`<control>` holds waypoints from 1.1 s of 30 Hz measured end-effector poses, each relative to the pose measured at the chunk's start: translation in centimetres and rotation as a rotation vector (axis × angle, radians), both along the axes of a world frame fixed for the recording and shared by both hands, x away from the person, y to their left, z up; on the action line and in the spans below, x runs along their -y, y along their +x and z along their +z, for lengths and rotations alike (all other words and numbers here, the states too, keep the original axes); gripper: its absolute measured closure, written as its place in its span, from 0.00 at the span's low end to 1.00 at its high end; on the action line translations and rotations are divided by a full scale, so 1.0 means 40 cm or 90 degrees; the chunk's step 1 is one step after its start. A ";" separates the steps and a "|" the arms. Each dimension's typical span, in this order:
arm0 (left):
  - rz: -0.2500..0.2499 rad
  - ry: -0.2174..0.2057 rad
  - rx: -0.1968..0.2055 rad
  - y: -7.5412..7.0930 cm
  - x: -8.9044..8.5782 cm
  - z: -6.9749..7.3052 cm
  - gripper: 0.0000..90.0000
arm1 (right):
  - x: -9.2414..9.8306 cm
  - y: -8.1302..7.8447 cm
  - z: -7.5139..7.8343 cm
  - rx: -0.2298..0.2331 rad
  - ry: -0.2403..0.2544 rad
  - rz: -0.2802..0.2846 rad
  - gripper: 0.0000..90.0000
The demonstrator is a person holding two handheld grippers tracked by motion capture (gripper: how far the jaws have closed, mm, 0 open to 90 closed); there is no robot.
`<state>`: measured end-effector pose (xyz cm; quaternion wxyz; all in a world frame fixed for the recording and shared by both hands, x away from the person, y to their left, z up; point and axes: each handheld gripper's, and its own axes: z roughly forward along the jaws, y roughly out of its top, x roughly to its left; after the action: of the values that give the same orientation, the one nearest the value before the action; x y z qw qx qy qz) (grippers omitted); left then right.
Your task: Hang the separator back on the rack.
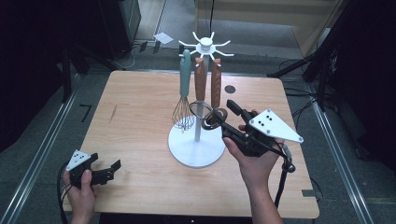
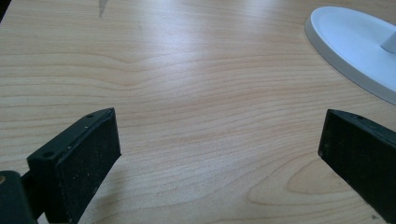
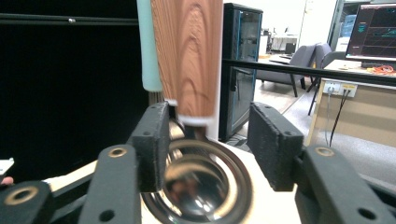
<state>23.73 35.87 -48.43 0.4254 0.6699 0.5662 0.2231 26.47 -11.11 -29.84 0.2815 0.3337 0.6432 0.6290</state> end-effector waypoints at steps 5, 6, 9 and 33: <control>0.005 -0.003 0.007 -0.001 -0.003 0.000 0.00 | 0.032 -0.006 -0.035 -0.008 -0.004 -0.008 0.49; 0.005 -0.002 0.007 -0.002 -0.003 0.000 0.00 | 0.039 -0.006 -0.043 -0.015 -0.003 -0.009 0.48; 0.005 -0.001 0.011 -0.003 -0.002 0.000 0.00 | 0.053 -0.010 -0.064 -0.025 -0.007 -0.009 0.43; -0.009 0.007 0.024 -0.004 0.003 0.001 0.00 | 0.150 -0.014 -0.309 -0.126 -0.012 -0.049 0.34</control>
<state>23.56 35.75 -48.37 0.4342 0.6716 0.5521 0.2358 25.91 -17.12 -42.18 0.2437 0.4157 0.6605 0.5757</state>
